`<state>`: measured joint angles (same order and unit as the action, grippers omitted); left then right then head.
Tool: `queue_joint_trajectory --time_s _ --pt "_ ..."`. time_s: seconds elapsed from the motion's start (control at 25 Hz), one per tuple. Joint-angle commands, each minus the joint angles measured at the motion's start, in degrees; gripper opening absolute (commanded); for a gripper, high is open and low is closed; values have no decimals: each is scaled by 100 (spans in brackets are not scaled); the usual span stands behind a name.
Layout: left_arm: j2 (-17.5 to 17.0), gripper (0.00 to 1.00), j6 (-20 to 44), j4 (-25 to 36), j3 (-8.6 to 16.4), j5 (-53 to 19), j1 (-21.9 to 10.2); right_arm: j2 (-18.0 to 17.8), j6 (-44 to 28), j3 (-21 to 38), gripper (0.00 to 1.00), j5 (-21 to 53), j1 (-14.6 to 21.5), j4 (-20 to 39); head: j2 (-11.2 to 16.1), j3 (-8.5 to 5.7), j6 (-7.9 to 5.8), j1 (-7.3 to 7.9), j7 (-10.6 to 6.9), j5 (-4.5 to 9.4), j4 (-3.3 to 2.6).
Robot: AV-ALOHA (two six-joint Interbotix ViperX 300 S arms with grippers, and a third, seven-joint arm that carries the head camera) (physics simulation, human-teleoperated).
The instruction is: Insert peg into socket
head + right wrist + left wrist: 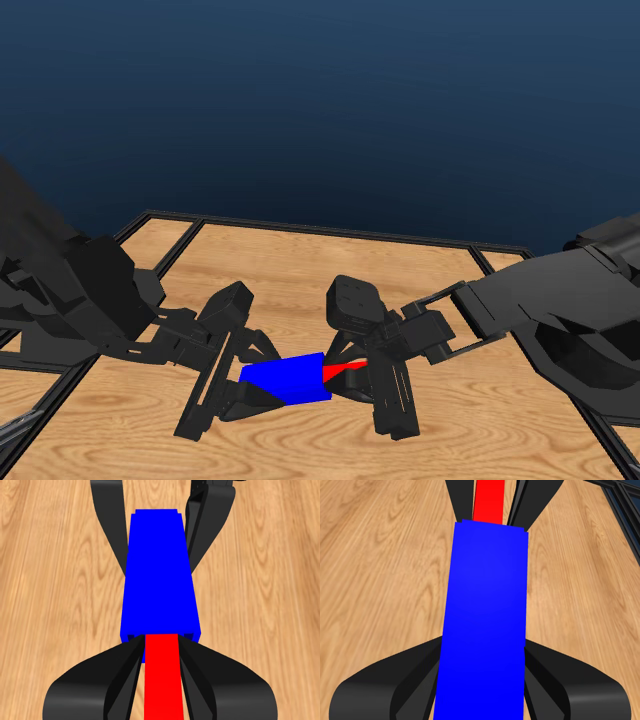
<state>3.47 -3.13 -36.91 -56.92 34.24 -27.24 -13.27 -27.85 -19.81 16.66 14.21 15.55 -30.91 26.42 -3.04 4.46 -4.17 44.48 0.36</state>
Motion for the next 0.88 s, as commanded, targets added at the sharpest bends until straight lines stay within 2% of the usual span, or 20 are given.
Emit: queue_joint_trajectory --time_s 0.04,0.24,0.28,0.32,0.36,0.4,0.44,0.52,0.68,0.72,0.76,0.88 --pt "-110 0 -36 -6 122 401 129 186 74 -160 100 -398 -122 -288 -53 -88 11 14 -5 -61 8" --pt "-143 0 -67 53 110 409 17 517 15 -735 100 -521 -155 -538 -62 -88 12 7 4 -60 6" --pt "-100 0 -73 29 78 371 84 597 16 -859 100 -558 -169 -595 -63 -88 15 -1 5 -59 5" --pt "-175 0 -26 50 160 413 96 658 -10 -935 100 -458 -156 -606 -65 -86 18 -6 6 -58 4" --pt "-79 0 -50 35 52 423 60 727 -16 -1021 100 -544 -160 -623 -66 -86 21 -10 8 -57 4" --pt "-122 0 -59 36 120 432 71 788 -59 -1142 100 -556 -160 -631 -67 -87 22 -22 14 -58 1" --pt "-109 0 1 16 56 485 66 851 -79 -1238 100 -589 -164 -648 -69 -86 22 -35 18 -58 -2" --pt "-69 0 -49 78 113 475 48 956 -109 -1312 100 -605 -162 -662 -71 -86 29 -52 27 -59 -5" --pt "-172 0 -27 31 120 480 104 1026 -225 -1601 100 -627 -152 -688 -87 -89 41 -97 45 -72 -14" --pt "-188 0 -90 71 216 438 119 1032 -278 -1699 100 -638 -131 -736 -90 -90 45 -102 51 -81 -14" --pt "-91 0 -113 62 159 417 104 1047 -309 -1724 100 -679 -119 -753 -92 -90 47 -104 55 -81 -14" --pt "-188 0 -126 64 184 389 128 925 -496 -1965 100 -807 36 -942 -93 -89 47 -110 58 -88 -15"
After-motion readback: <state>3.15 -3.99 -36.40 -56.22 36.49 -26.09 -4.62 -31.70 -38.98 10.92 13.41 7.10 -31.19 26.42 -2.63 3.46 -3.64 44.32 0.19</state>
